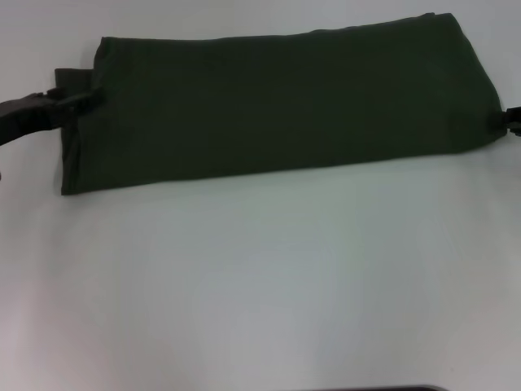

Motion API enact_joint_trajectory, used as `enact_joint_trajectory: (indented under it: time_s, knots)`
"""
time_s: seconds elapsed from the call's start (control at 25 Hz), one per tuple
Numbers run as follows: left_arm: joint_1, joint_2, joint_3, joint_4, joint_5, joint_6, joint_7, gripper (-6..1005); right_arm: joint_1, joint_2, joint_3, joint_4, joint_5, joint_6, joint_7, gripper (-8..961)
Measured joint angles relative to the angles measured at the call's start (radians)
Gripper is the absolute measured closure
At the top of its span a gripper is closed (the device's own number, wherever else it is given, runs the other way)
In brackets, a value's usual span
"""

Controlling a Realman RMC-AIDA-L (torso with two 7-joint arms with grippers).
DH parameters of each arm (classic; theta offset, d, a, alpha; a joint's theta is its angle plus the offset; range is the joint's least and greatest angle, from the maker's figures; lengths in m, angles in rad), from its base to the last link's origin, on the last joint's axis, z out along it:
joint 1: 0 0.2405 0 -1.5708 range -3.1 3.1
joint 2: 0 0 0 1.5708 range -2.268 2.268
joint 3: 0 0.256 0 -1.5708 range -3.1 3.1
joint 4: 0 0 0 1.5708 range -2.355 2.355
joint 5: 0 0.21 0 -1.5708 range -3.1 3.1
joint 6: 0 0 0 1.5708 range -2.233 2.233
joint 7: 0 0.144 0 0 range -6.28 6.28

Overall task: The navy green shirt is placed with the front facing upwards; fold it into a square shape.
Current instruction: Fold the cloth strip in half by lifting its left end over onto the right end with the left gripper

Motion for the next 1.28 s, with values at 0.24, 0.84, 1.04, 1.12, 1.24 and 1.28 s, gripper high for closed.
enact_joint_trajectory:
  time_s: [0.24, 0.84, 1.04, 1.12, 1.24, 1.28]
  knots:
    - [0.01, 0.074, 0.004, 0.002, 0.101, 0.143, -0.126, 143, -0.005, -0.001, 0.004, -0.003, 0.002, -0.003, 0.0, 942]
    - [-0.005, 0.114, 0.026, -0.005, 0.317, 0.185, -0.264, 159, -0.008, -0.011, 0.007, -0.007, 0.006, -0.001, -0.002, 941]
    - [-0.017, 0.116, 0.04, -0.016, 0.32, 0.2, -0.263, 165, -0.006, -0.013, 0.01, -0.008, 0.006, -0.004, -0.002, 941]
    - [-0.021, 0.116, 0.045, -0.018, 0.32, 0.203, -0.261, 167, -0.006, -0.013, 0.01, -0.008, 0.006, -0.004, -0.002, 942]
    - [-0.031, 0.115, 0.049, -0.021, 0.321, 0.201, -0.258, 171, -0.005, -0.013, 0.011, -0.008, 0.006, -0.004, -0.002, 942]
    - [-0.034, 0.114, 0.05, -0.023, 0.323, 0.2, -0.257, 172, -0.005, -0.013, 0.011, -0.008, 0.006, -0.004, -0.002, 942]
